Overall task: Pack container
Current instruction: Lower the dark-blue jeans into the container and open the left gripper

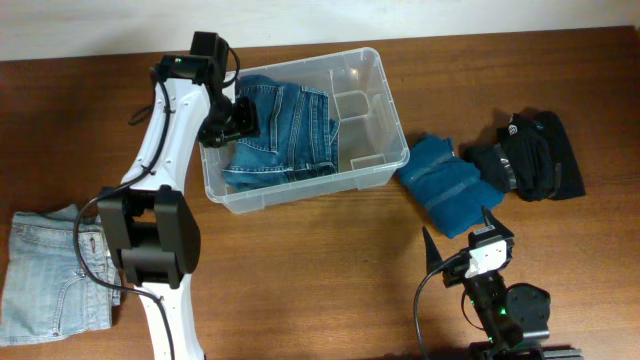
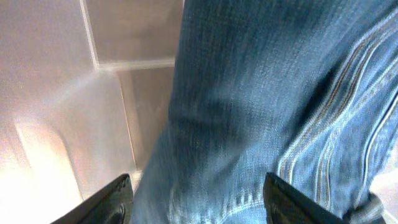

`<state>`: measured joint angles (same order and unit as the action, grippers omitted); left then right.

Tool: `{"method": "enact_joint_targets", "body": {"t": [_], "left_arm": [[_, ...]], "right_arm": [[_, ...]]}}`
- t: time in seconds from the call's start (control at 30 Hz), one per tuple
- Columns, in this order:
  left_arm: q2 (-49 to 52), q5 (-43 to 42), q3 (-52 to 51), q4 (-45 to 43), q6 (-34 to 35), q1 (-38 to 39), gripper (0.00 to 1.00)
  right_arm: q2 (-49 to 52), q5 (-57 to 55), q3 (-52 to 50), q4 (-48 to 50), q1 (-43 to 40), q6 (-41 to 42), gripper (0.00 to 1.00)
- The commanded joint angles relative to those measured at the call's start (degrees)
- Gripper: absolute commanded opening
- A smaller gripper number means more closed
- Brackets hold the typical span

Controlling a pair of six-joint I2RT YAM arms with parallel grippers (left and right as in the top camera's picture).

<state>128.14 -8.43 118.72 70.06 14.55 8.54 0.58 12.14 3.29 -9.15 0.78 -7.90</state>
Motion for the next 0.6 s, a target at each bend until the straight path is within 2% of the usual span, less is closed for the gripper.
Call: {"method": "enact_joint_targets", "body": {"t": [0.0, 0.07, 0.13, 0.3, 0.5, 0.57], "left_arm": [[-2.6, 1.4, 2.3, -5.6, -11.8, 1.2, 0.65], [-2.7, 1.4, 3.7, -10.5, -19.9, 2.8, 0.65], [-2.6, 2.1, 3.7, -14.0, -25.0, 3.9, 0.65], [-1.6, 6.9, 3.4, -18.9, -26.5, 5.3, 0.65], [1.1, 9.3, 3.4, -18.2, -27.1, 5.4, 0.65], [3.5, 9.6, 3.4, -17.5, -29.4, 5.4, 0.65]], "right_arm": [[-0.4, 0.3, -0.5, 0.0, -0.5, -0.3, 0.98], [-0.4, 0.3, -0.5, 0.0, -0.5, -0.2, 0.99], [-0.4, 0.3, -0.5, 0.0, -0.5, -0.3, 0.98], [-0.4, 0.3, -0.5, 0.0, -0.5, -0.2, 0.98], [-0.4, 0.3, -0.5, 0.0, -0.5, -0.2, 0.98], [-0.4, 0.3, -0.5, 0.0, -0.5, -0.2, 0.99]]}}
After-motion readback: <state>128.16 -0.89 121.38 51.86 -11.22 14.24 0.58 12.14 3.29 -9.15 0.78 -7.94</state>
